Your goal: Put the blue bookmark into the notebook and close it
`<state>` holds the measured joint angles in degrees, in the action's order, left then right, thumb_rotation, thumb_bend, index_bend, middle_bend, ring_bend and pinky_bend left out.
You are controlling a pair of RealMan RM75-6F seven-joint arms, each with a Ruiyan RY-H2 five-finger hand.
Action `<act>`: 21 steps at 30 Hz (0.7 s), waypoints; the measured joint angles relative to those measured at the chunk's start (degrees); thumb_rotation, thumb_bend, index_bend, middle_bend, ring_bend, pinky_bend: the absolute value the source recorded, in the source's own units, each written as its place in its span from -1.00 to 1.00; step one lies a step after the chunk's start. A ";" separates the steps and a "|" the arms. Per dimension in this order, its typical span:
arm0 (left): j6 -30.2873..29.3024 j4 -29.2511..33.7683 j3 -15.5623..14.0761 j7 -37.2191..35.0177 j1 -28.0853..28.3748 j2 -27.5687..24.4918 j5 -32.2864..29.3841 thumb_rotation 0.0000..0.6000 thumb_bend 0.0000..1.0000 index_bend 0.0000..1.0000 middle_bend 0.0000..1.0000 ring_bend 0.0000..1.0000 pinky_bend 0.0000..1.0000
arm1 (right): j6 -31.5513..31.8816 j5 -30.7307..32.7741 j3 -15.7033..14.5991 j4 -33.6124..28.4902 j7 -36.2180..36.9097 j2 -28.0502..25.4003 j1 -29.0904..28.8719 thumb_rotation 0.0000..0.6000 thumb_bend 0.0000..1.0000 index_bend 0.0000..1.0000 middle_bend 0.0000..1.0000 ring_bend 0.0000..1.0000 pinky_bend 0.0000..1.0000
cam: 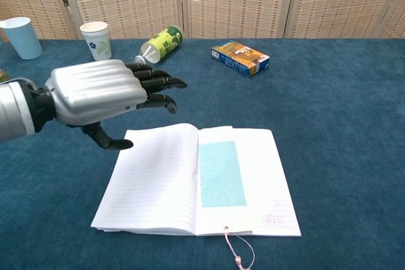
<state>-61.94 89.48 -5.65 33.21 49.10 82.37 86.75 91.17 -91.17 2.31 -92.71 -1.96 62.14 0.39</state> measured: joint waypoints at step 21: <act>-12.98 -18.24 -8.86 -16.32 -9.33 5.05 22.07 1.00 -0.55 -0.75 -0.98 -1.00 -0.70 | -0.63 -0.17 -0.07 -1.37 -1.60 -0.13 -0.49 1.00 -0.55 -1.00 -0.80 -0.90 -0.88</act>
<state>-74.92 71.24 -14.51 16.88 39.77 87.42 108.82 90.54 -91.34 2.24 -94.08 -3.56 62.01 -0.10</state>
